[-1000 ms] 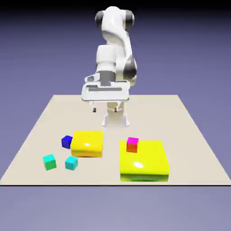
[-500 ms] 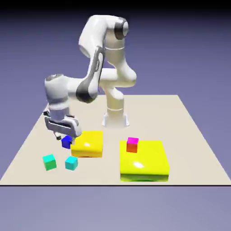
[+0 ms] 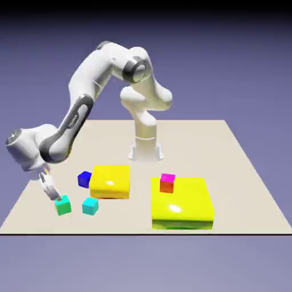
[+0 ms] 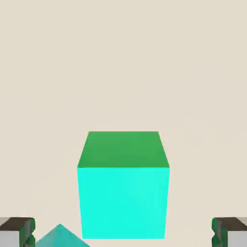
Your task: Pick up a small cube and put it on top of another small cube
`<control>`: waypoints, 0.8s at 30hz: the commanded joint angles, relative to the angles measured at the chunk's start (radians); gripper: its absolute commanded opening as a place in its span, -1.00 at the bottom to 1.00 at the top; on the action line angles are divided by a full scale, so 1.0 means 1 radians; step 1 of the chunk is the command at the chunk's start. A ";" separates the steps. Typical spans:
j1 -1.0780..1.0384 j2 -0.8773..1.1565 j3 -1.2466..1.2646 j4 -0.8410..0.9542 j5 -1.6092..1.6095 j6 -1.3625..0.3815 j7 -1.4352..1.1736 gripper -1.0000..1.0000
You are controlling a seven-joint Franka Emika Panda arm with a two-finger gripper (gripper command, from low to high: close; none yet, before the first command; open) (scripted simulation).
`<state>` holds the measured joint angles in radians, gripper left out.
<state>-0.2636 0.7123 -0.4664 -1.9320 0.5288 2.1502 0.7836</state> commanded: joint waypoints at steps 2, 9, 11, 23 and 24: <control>0.000 0.000 0.000 0.000 0.000 0.000 0.000 -1.00; 0.128 -0.244 0.061 -0.061 -0.210 -0.140 -0.059 -1.00; 0.183 -0.316 0.118 -0.112 -0.279 -0.146 -0.110 -1.00; 0.515 -0.751 0.461 -0.414 -0.692 -0.180 -0.414 -1.00; 0.542 -0.788 0.490 -0.439 -0.727 -0.183 -0.439 -1.00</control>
<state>0.2950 -0.0752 0.0234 -2.3708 -0.1952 1.9668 0.3433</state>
